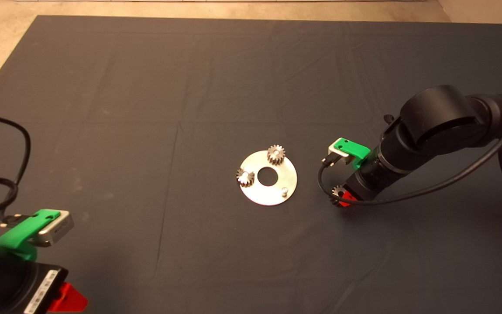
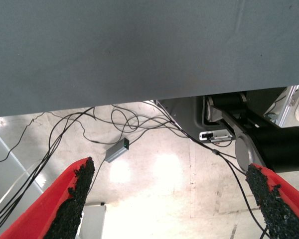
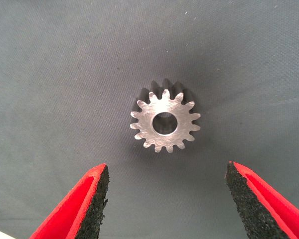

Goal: Install three planetary gears onto the carrier pins

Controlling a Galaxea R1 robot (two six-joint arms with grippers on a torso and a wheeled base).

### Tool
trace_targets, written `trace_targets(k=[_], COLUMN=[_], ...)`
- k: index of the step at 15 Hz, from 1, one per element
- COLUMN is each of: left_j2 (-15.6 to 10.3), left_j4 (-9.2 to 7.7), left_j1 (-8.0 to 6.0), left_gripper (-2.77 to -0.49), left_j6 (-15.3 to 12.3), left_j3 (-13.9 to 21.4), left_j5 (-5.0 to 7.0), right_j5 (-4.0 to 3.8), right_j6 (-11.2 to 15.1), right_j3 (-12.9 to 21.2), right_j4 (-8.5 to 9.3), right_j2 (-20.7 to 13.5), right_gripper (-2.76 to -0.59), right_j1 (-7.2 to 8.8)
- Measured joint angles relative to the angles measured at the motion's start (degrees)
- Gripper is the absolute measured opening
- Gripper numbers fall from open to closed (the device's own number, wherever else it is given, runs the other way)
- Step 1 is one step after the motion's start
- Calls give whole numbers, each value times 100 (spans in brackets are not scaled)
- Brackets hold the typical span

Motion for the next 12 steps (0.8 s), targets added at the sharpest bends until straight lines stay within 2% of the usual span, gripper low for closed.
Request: trace_targets(k=[12], left_j2=[-2], left_j4=[-45], left_j1=[-35], left_gripper=[-109], left_j6=[24], left_j3=[1], left_j5=[-1], right_j5=[1], right_j6=[-152], right_j3=[-41], right_j4=[-359], right_j2=[-11], right_gripper=[-163], right_j1=[-291])
